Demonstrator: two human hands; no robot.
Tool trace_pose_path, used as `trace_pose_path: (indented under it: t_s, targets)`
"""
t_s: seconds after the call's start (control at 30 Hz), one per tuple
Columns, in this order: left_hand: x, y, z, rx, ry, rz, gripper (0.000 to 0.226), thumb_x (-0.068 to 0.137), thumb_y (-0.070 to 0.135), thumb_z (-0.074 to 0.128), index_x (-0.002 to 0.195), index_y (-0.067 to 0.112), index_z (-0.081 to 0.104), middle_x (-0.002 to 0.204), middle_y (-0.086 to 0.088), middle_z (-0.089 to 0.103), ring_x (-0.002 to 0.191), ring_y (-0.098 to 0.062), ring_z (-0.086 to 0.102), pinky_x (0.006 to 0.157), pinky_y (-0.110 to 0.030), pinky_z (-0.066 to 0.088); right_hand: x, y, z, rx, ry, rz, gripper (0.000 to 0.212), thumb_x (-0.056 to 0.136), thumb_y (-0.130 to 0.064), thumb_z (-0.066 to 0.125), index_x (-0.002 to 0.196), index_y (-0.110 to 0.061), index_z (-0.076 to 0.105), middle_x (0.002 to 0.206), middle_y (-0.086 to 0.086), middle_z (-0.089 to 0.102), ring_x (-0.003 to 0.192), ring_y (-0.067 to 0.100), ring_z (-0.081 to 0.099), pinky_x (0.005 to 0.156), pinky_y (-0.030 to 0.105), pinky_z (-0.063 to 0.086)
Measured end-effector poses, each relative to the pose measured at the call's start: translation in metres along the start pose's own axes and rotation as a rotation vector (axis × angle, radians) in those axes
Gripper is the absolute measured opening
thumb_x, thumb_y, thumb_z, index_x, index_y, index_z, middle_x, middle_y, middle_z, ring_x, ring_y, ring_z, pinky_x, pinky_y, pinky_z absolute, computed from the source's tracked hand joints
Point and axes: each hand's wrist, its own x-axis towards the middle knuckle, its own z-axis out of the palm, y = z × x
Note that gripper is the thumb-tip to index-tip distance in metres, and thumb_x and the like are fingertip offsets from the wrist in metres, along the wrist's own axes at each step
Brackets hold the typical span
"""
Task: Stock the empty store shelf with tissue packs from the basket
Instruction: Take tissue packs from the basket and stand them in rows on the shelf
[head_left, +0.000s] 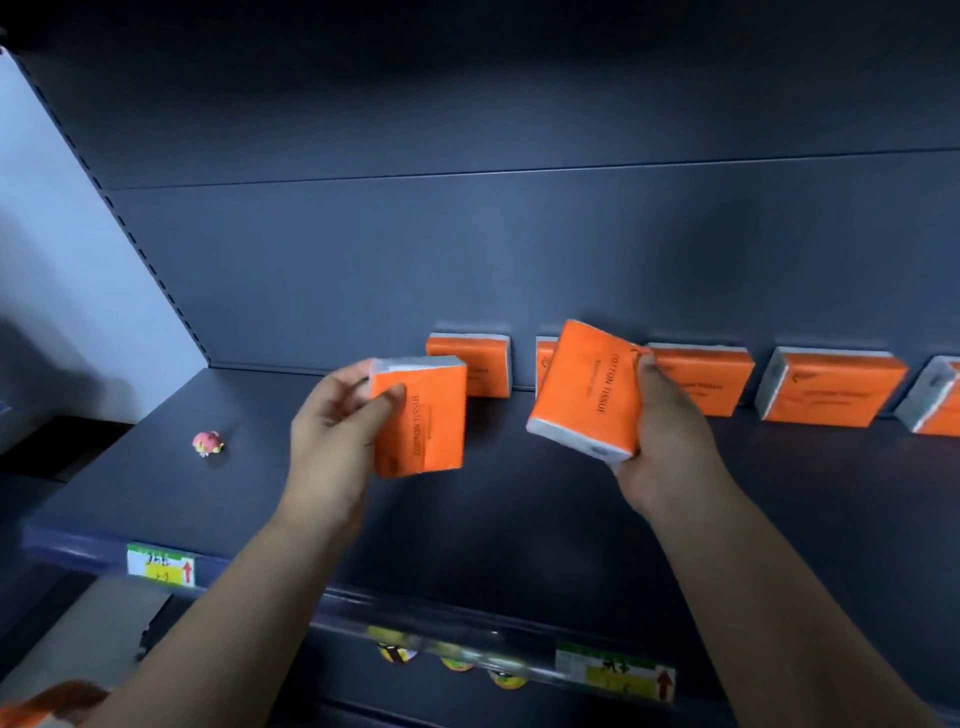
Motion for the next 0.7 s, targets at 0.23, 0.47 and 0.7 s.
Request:
trace_pose_path:
  t_s: [0.23, 0.47, 0.7]
  targets:
    - [0.069, -0.024, 0.041, 0.689, -0.304, 0.338, 0.040, 0.091, 0.009, 0.075, 0.127, 0.027, 0.070, 0.109, 0.017, 0.060, 0.109, -0.011, 0.064, 0.103, -0.032, 0.050, 0.027, -0.009, -0.006, -0.142, -0.045, -0.193, 0.024, 0.082, -0.001, 0.079, 0.101, -0.015, 0.075, 0.106, 0.002, 0.079, 0.102, 0.022, 0.075, 0.093, 0.043, 0.059]
    - [0.094, -0.040, 0.069, 1.315, -0.457, 0.706, 0.045, 0.096, 0.025, 0.066, 0.139, 0.037, 0.064, 0.132, 0.010, 0.063, 0.124, -0.026, 0.053, 0.099, -0.042, 0.038, 0.045, -0.019, -0.015, -0.596, -0.073, -0.690, 0.061, 0.078, 0.005, 0.080, 0.128, -0.027, 0.064, 0.108, -0.014, 0.070, 0.097, -0.006, 0.066, 0.087, 0.017, 0.054]
    - [0.096, -0.062, 0.070, 1.370, -0.366, 0.947, 0.043, 0.091, 0.018, 0.066, 0.133, 0.027, 0.068, 0.127, 0.002, 0.068, 0.110, -0.035, 0.061, 0.081, -0.043, 0.045, 0.060, -0.009, -0.018, -1.005, -0.117, -0.958, 0.050, 0.075, 0.000, 0.078, 0.115, -0.031, 0.071, 0.110, -0.015, 0.068, 0.109, 0.011, 0.060, 0.096, 0.025, 0.045]
